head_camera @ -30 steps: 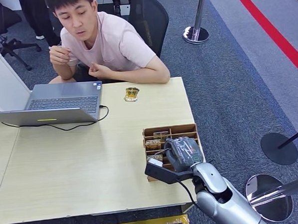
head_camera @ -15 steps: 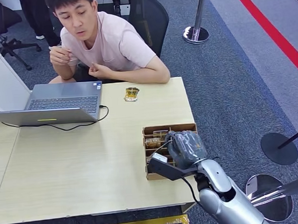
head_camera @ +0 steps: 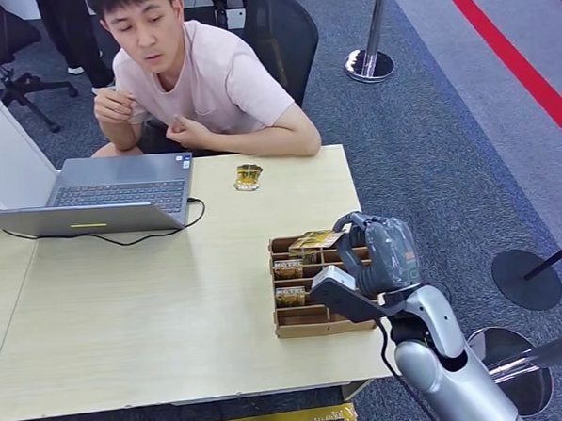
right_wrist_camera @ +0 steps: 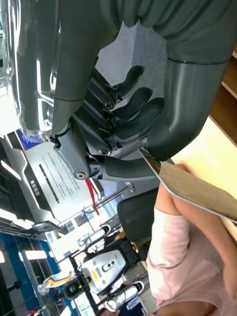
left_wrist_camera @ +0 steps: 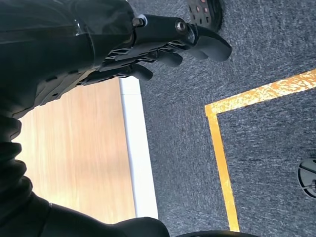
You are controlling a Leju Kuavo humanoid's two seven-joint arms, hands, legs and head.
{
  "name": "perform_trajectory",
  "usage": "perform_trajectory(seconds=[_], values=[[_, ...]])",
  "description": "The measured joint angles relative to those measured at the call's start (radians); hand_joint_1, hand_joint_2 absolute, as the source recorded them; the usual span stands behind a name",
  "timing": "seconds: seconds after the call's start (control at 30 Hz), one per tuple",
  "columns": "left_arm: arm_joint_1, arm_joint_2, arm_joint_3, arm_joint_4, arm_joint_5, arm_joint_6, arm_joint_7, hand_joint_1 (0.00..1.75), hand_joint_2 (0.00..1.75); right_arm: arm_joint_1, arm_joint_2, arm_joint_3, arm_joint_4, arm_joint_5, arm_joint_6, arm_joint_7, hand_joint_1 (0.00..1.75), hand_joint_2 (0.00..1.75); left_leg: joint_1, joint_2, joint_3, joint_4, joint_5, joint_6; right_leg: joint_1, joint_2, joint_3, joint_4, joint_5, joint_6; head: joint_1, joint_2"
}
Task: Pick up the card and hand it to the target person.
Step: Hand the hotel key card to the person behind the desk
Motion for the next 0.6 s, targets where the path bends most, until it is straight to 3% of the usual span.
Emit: perform_trajectory(seconds=[0.1,0.4,0.6], values=[[0.000,0.000,0.000,0.000,0.000,0.000,0.000,0.00,1.75,0.004,0.003,-0.004,-0.001,-0.005,-0.016,-0.014,1.61,1.75,0.000,0.000,0.000,0.000,0.000,0.000,0.000,0.000,0.000,0.000,0.000,0.000,0.000,0.000],[0.000,0.000,0.007,0.000,0.006,0.000,-0.001,0.00,1.75,0.017,0.048,-0.066,-0.009,-0.085,-0.166,-0.170,1.61,1.75,0.000,0.000,0.000,0.000,0.000,0.000,0.000,0.000,0.000,0.000,0.000,0.000,0.000,0.000],[-0.001,0.000,0.015,0.000,0.003,0.000,-0.004,0.00,1.75,0.016,0.089,-0.088,0.028,-0.071,-0.242,-0.240,1.61,1.75,0.000,0.000,0.000,0.000,0.000,0.000,0.000,0.000,0.000,0.000,0.000,0.000,0.000,0.000]])
